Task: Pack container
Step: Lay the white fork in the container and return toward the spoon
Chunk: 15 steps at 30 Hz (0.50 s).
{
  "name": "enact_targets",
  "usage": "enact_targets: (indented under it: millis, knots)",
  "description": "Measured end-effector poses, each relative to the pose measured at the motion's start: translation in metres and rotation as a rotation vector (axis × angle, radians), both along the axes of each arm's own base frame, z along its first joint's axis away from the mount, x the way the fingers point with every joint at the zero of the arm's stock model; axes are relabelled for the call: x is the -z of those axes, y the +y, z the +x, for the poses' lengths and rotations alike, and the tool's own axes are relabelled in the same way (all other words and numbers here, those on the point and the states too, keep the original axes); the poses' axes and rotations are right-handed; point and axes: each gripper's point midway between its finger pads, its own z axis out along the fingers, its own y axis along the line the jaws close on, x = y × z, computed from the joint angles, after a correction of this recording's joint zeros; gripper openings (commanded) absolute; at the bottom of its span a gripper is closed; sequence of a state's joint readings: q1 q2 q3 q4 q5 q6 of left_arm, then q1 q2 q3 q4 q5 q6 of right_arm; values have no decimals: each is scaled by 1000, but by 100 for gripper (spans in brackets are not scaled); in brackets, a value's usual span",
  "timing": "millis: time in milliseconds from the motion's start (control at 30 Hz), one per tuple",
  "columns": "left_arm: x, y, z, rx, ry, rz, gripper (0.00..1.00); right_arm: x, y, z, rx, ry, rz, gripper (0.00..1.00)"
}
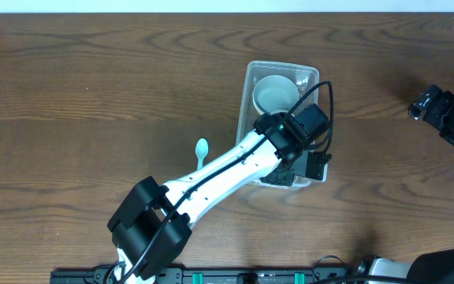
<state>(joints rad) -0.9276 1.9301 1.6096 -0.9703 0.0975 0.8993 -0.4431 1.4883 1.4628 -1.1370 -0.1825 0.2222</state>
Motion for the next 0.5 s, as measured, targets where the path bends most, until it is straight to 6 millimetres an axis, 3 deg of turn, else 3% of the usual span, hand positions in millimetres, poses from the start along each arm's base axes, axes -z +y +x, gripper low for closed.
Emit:
enact_targets:
  millis: [33, 67, 100, 267, 367, 500]
  knots:
    - [0, 0, 1, 9, -4, -1, 29, 0, 0, 0, 0, 0, 0, 99]
    - [0, 0, 1, 9, -9, 4, 70, 0, 0, 0, 0, 0, 0, 99]
    - [0, 1, 2, 8, -16, 8, 98, 0, 0, 0, 0, 0, 0, 99]
    - [-18, 8, 11, -104, -63, 6, 98, 0, 0, 0, 0, 0, 0, 99]
    - [-56, 17, 9, -171, -98, -42, 98, 0, 0, 0, 0, 0, 0, 99]
    - [-116, 49, -6, -238, -133, -104, 98, 0, 0, 0, 0, 0, 0, 99]
